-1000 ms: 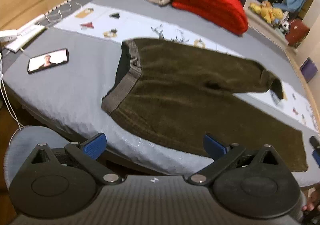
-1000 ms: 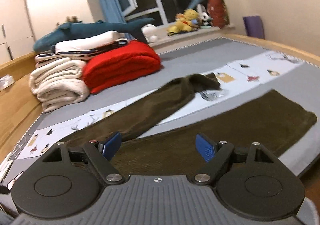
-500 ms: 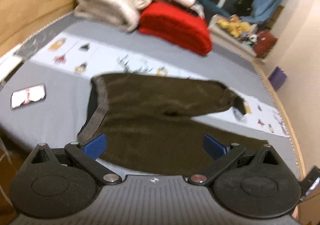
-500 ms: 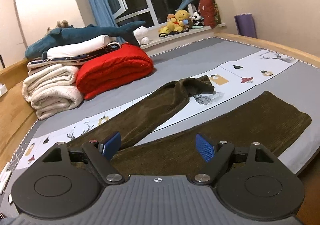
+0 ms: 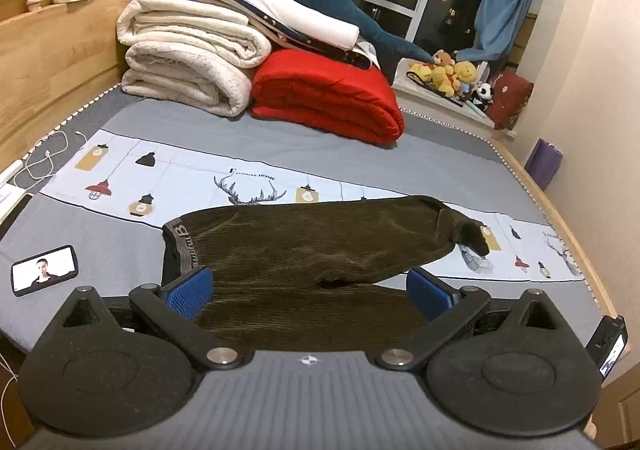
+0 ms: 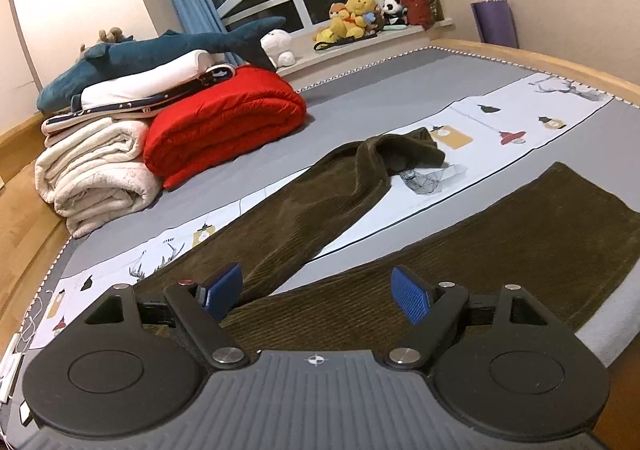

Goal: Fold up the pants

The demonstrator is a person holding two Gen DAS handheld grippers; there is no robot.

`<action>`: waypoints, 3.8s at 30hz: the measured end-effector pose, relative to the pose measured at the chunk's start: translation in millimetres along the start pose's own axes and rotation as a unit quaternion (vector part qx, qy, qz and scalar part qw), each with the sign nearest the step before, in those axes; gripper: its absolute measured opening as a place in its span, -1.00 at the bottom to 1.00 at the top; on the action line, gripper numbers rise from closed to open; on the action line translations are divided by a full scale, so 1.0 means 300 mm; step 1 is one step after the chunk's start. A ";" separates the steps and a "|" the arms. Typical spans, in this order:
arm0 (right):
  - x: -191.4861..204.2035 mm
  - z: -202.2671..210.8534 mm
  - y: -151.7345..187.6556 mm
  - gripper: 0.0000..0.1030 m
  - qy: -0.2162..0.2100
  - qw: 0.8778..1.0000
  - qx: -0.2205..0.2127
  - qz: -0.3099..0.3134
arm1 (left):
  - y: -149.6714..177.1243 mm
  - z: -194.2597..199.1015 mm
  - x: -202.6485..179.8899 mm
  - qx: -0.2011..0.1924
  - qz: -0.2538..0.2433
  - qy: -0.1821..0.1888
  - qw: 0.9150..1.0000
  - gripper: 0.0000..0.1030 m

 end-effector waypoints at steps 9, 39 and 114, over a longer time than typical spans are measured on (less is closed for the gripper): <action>-0.029 -0.049 -0.006 0.61 0.007 1.000 0.005 -0.015 | -0.017 -0.065 -0.019 -0.005 -0.016 -0.008 1.000 1.00; -0.204 -0.447 -0.105 0.61 0.052 0.996 -0.006 -0.072 | -0.068 -1.248 0.041 0.058 -0.072 -0.182 0.979 1.00; -0.431 -0.238 -0.109 -0.83 0.073 0.988 0.026 -0.136 | 0.313 -0.921 0.063 0.099 -0.237 0.044 0.966 -0.38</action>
Point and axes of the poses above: each gripper's, at about its wrist camera, not at the fingertips, and z roughly against the way its jaws point, x to its left, y to its underside, the point moved 3 cm from there along -z, roughly the way its jaws point, and after that the axes turned 15 degrees about -y, right-handed, at the moved point
